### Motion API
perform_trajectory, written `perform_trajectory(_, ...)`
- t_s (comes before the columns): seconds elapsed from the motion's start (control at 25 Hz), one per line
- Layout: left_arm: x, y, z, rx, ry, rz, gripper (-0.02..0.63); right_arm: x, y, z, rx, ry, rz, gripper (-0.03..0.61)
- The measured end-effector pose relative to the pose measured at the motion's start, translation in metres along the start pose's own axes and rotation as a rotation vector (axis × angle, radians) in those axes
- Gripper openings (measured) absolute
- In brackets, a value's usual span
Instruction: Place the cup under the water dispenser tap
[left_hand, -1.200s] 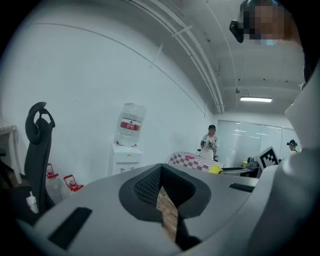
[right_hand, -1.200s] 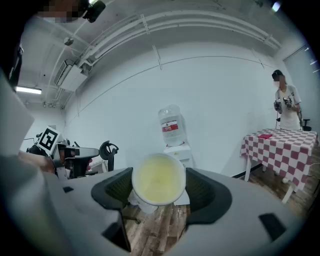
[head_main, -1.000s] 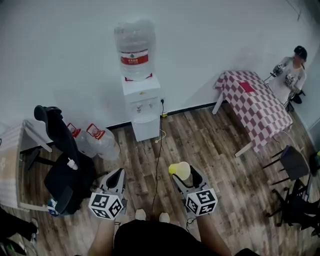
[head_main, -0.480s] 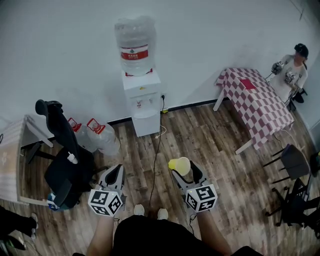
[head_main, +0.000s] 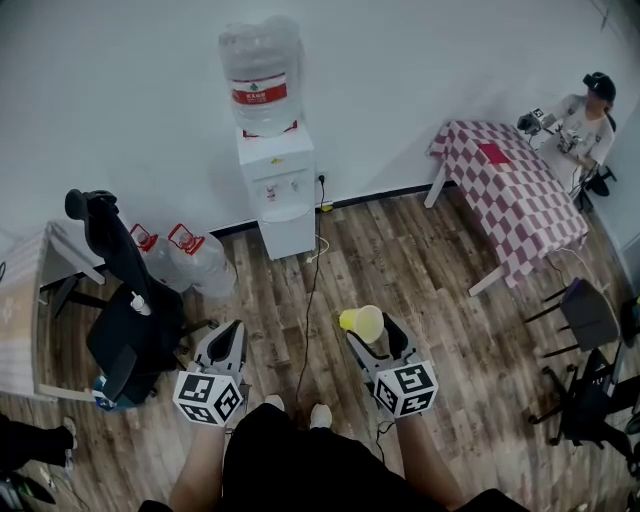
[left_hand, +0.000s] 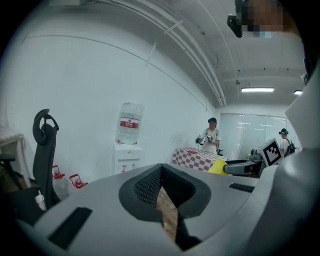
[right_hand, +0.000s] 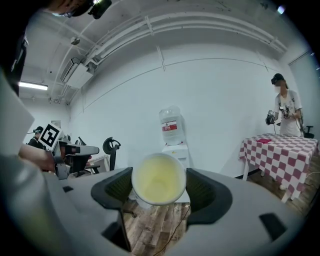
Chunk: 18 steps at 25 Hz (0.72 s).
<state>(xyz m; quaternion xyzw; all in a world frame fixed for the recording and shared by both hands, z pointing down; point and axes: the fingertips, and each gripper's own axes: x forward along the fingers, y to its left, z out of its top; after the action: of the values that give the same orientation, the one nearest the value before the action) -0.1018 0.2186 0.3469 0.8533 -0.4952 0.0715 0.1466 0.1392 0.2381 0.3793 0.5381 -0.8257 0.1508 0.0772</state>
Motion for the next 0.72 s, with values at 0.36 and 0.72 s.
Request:
perform_trajectory(0.36, 0.004, -0.010, 0.000, 0.007, 0.000, -0.013, 0.014, -0.007, -0.008, -0.004, 0.013, 0.001, 0.001, 0.342)
perform_trajectory(0.72, 0.020, 0.003, -0.005, 0.008, 0.009, -0.023, 0.014, 0.012, -0.002, -0.002, 0.010, 0.006, 0.014, 0.342)
